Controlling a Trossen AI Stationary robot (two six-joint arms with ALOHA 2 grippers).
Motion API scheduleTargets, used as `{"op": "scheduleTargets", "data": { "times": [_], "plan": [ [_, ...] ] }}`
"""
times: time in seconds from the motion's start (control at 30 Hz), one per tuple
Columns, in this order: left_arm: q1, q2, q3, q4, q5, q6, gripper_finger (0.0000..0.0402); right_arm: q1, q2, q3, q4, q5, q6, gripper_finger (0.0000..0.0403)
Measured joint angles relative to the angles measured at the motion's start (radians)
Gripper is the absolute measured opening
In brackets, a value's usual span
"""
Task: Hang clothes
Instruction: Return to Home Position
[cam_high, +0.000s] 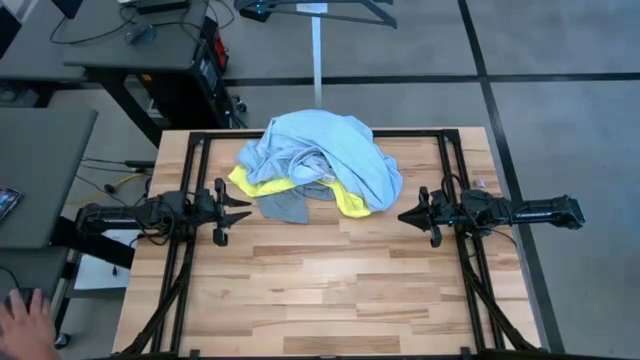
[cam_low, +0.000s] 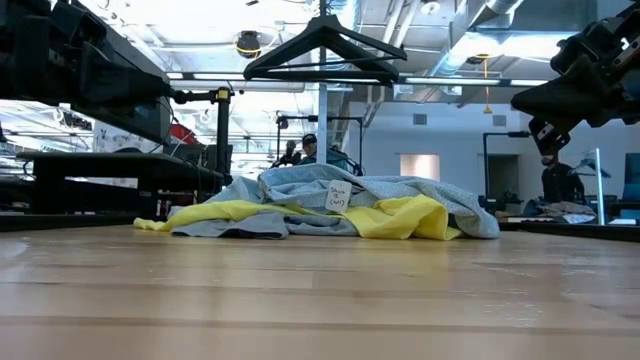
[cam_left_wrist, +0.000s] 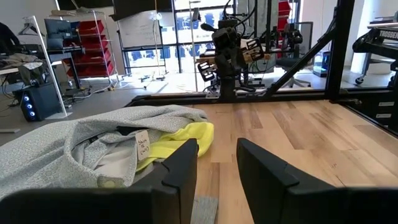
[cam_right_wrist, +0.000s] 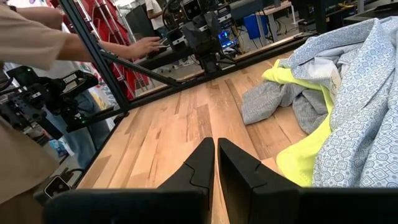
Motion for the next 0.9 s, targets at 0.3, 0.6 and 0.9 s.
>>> {"op": "scheduleTargets", "data": {
  "times": [0.3, 0.6, 0.9],
  "plan": [
    [0.0, 0.0, 0.0, -0.011, 0.082, 0.0, 0.0095, 0.0, 0.0, 0.0, 0.0, 0.0, 0.0, 0.001],
    [0.0, 0.0, 0.0, -0.014, 0.084, 0.0, 0.0095, 0.0, 0.0, 0.0, 0.0, 0.0, 0.0, 0.001],
    [0.0, 0.0, 0.0, -0.014, 0.085, 0.0, 0.0095, 0.0, 0.0, 0.0, 0.0, 0.0, 0.0, 0.001]
  ]
}}
